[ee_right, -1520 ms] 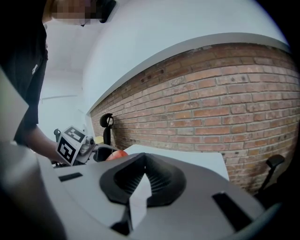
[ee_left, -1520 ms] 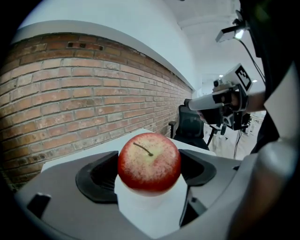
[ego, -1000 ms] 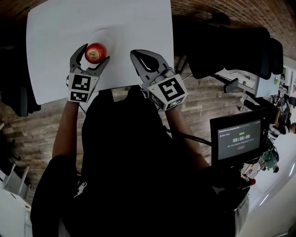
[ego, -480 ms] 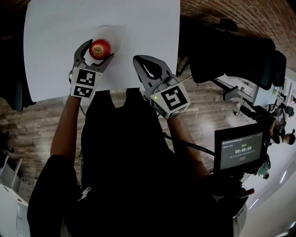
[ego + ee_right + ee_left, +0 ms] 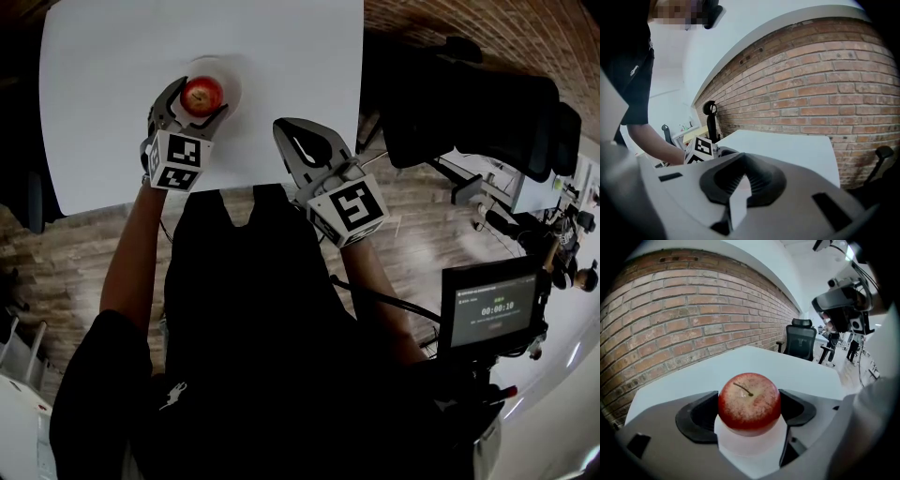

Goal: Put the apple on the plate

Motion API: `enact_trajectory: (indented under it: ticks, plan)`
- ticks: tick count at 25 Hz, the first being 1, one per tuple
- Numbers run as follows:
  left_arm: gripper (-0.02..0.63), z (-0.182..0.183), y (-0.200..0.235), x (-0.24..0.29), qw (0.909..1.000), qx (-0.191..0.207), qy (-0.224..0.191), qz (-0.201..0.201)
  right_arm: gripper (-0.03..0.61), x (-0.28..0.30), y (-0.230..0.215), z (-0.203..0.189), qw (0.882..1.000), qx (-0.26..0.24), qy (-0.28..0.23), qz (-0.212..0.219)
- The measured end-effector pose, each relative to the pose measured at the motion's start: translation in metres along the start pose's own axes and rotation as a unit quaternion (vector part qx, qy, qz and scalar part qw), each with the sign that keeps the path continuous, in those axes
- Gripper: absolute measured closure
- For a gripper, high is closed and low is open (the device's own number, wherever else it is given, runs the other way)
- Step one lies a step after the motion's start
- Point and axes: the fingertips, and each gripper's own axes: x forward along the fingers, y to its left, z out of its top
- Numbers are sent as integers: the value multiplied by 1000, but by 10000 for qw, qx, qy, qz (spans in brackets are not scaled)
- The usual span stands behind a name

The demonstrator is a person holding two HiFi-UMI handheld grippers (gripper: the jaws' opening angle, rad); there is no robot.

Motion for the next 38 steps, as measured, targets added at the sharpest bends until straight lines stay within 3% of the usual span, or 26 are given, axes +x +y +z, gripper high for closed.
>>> enact_trajectory:
  ticks: [18, 38]
  plan:
    - [210, -10, 3, 10, 9984, 495, 194, 184, 575, -9, -7, -6, 9997, 167, 46, -197]
    - [209, -10, 3, 15, 9994, 230, 235, 110, 575, -14, -18, -5, 9992, 222, -24, -323]
